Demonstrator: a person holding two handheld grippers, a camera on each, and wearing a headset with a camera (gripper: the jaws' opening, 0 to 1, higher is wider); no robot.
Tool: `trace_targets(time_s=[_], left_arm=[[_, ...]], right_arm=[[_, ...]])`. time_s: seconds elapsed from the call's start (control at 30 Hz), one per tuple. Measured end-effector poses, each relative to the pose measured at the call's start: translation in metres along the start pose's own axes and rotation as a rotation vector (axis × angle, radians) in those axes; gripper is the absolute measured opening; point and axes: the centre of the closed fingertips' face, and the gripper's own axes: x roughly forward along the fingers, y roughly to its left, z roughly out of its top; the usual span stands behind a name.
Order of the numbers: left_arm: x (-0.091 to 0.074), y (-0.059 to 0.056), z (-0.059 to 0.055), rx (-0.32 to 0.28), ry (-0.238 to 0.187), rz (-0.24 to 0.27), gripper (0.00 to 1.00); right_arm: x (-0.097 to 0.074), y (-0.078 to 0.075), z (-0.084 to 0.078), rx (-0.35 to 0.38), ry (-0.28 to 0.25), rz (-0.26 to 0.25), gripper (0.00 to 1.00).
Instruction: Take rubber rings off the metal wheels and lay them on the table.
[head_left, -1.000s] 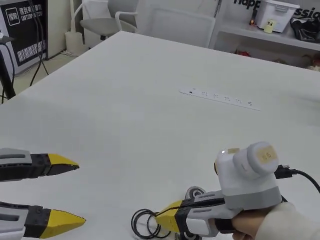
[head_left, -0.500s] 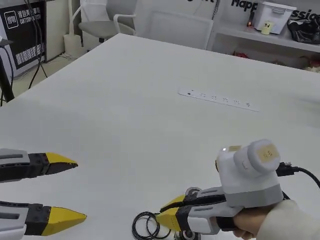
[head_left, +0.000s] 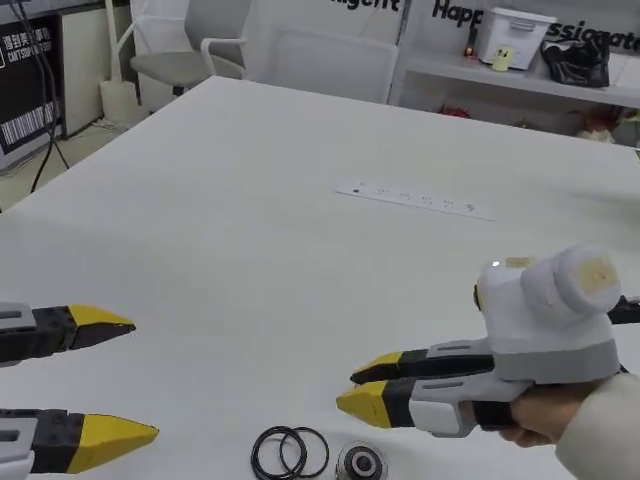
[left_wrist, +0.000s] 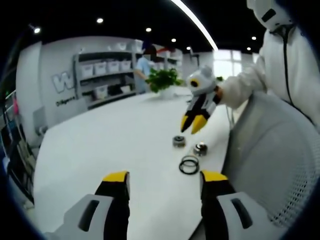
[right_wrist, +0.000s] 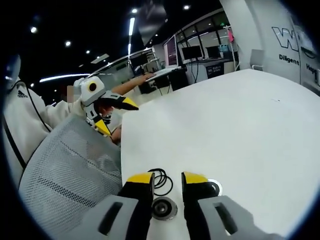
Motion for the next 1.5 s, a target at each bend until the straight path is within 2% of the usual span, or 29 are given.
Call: trace_targets(time_s=[0.4, 0.63, 0.83, 1.03, 1.2, 1.4, 1.5], left_arm=[[-0.003, 0.003, 0.002, -0.023, -0.021, 0.015, 0.65], [-0.007, 0.006, 0.004, -0.039, -0.023, 0.034, 0.70], [-0.010, 0.006, 0.005, -0.050, -0.024, 0.048, 0.73], [-0.012, 0.002, 0.000, -0.062, -0.005, 0.042, 0.76], [-0.015, 0.003, -0.002, -0.080, -0.009, 0.050, 0.78], [-0.017, 0.004, -0.007, -0.066, 0.010, 0.048, 0.79], [-0.019, 0.004, -0.007, -0.075, 0.000, 0.051, 0.79]], right_arm=[[-0.042, -0.005, 0.012, -0.018, -0.078, -0.064, 0.35], [-0.064, -0.004, 0.008, -0.026, -0.098, -0.097, 0.51], [-0.076, -0.002, 0.003, -0.027, -0.100, -0.116, 0.63], [-0.089, -0.002, -0.008, -0.019, -0.099, -0.150, 0.72], [-0.097, -0.003, -0.021, -0.001, -0.085, -0.180, 0.79], [-0.102, -0.001, -0.051, 0.011, -0.023, -0.207, 0.83], [-0.105, -0.002, -0.064, 0.031, -0.008, -0.233, 0.84]])
